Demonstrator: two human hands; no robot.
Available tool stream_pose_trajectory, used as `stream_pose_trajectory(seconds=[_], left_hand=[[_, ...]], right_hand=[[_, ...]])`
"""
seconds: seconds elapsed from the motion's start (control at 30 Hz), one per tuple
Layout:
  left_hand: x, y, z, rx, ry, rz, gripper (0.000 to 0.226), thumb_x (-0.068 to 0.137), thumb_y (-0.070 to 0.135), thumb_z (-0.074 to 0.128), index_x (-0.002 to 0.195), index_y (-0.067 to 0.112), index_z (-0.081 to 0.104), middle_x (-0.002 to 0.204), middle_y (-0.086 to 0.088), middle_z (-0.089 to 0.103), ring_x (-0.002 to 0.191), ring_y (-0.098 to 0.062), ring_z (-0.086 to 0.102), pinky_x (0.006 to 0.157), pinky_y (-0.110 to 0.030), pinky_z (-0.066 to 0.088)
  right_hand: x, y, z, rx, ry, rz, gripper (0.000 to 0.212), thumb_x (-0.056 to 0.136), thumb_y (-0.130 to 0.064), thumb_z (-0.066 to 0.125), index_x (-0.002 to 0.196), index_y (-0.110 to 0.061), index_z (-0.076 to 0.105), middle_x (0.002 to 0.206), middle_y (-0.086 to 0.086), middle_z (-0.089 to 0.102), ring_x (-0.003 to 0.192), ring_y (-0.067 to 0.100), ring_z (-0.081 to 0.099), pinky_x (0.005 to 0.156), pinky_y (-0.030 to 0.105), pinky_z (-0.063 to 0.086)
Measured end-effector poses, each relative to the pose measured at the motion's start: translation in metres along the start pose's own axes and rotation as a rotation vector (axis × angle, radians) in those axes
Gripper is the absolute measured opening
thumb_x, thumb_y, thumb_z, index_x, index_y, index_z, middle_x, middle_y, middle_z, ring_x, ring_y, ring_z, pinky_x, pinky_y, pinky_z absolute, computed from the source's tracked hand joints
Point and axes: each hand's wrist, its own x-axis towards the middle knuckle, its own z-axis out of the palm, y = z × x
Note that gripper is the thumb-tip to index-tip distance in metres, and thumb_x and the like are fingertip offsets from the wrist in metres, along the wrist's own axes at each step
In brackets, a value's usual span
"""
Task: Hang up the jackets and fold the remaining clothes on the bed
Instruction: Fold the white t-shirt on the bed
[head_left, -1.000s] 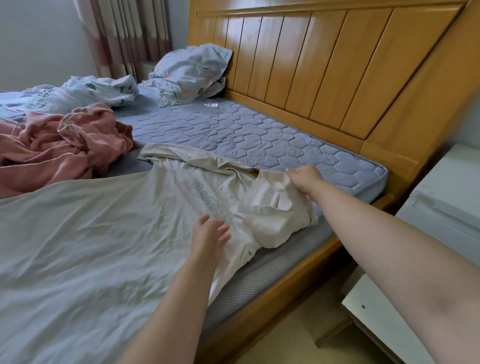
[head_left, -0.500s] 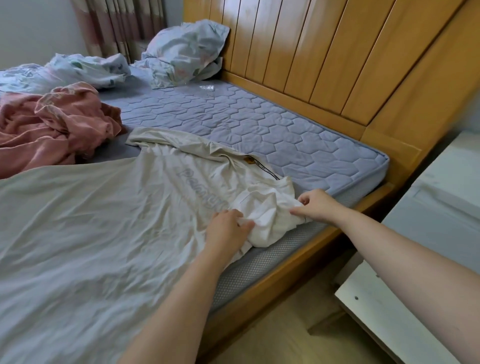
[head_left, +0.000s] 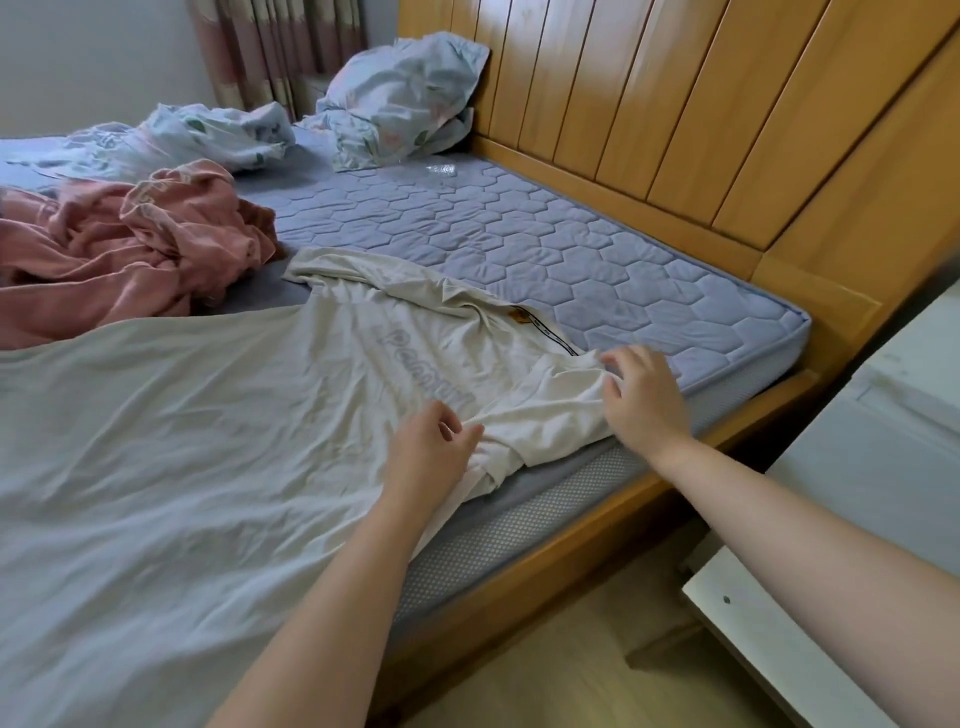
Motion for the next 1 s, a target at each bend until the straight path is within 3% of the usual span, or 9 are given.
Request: stream_pose_trajectory(seconds=[0.07,0.17,0.3,0.43,0.5,0.63,0.77,0.87,1.0], left_hand=[[-0.010,-0.003,-0.008,0.227,-0.123,0.115,0.025,0.081,0.042,0.068,0.082,0.021,0.053,0.077,0.007,0.057,0.071,-0.013,0.053,0.058,-0.025,0.039],[-0.023,-0.017,-0.014,0.629,-0.215,0.265,0.022,0.082,0.041,0.061,0.087,0.021,0.056,0.085,0.006,0.057,0.076,-0.015,0.053,0.058,-0.025,0.038],[-0.031,-0.037,-0.028,0.396,-0.229,0.064,0.029,0.092,0.026,0.055,0.065,0.014,0.054,0.064,0.001,0.053,0.065,-0.018,0.051,0.055,-0.028,0.033],[-0.025,-0.041,-0.045,0.081,-0.144,-0.108,0.042,0.095,0.020,0.054,0.054,0.022,0.050,0.055,0.004,0.048,0.060,-0.016,0.048,0.054,-0.026,0.032],[-0.022,-0.043,-0.046,0.227,-0.062,-0.055,0.026,0.094,0.026,0.057,0.069,0.020,0.061,0.069,0.004,0.055,0.075,-0.021,0.055,0.060,-0.027,0.035],[-0.026,-0.047,-0.048,0.482,0.038,0.024,0.017,0.091,0.035,0.059,0.100,0.020,0.062,0.096,0.003,0.058,0.090,-0.020,0.054,0.069,-0.028,0.035],[-0.045,-0.058,-0.063,0.657,0.144,0.312,0.021,0.071,0.018,0.079,0.084,0.015,0.063,0.078,0.000,0.057,0.062,-0.021,0.055,0.050,-0.027,0.032],[-0.068,-0.058,-0.074,0.863,-0.042,0.521,0.011,0.080,0.012,0.068,0.089,0.016,0.063,0.083,-0.003,0.057,0.064,-0.025,0.059,0.049,-0.030,0.031],[-0.089,-0.053,-0.086,1.058,-0.284,0.394,0.028,0.095,0.036,0.047,0.113,0.017,0.058,0.107,-0.002,0.057,0.093,-0.025,0.060,0.064,-0.031,0.036]], right_hand=[[-0.015,-0.015,0.007,0.059,-0.027,-0.260,0.019,0.083,-0.008,0.052,0.098,-0.006,0.063,0.098,0.007,0.058,0.094,0.022,0.051,0.086,0.031,0.040],[-0.033,-0.034,0.026,0.056,-0.244,-0.384,0.015,0.080,-0.014,0.062,0.095,-0.010,0.064,0.094,0.003,0.056,0.089,0.018,0.048,0.081,0.028,0.038],[-0.044,-0.043,0.046,-0.046,-0.257,-0.426,0.005,0.078,-0.014,0.063,0.077,-0.011,0.065,0.080,0.003,0.057,0.081,0.026,0.052,0.075,0.043,0.046],[-0.043,-0.040,0.038,-0.008,-0.060,-0.314,0.022,0.078,-0.015,0.051,0.061,-0.009,0.063,0.063,0.004,0.053,0.067,0.027,0.049,0.064,0.034,0.038],[-0.049,-0.039,0.034,-0.121,0.002,-0.345,0.011,0.072,-0.001,0.064,0.065,-0.009,0.064,0.066,0.005,0.053,0.067,0.027,0.048,0.062,0.031,0.034],[-0.071,-0.057,0.039,-0.115,0.030,-0.592,0.029,0.074,0.001,0.064,0.101,-0.008,0.065,0.094,0.008,0.056,0.086,0.026,0.051,0.075,0.035,0.041],[-0.085,-0.086,0.056,-0.172,-0.045,-0.937,0.017,0.077,-0.002,0.059,0.092,-0.008,0.066,0.098,0.008,0.061,0.094,0.027,0.052,0.088,0.038,0.038],[-0.083,-0.101,0.064,-0.255,-0.061,-0.906,0.014,0.071,0.001,0.058,0.068,-0.011,0.063,0.074,0.006,0.061,0.077,0.026,0.055,0.081,0.039,0.041],[-0.072,-0.119,0.055,-0.324,-0.123,-0.865,0.018,0.054,0.006,0.054,0.054,-0.012,0.057,0.055,0.006,0.055,0.061,0.027,0.056,0.083,0.040,0.043]])
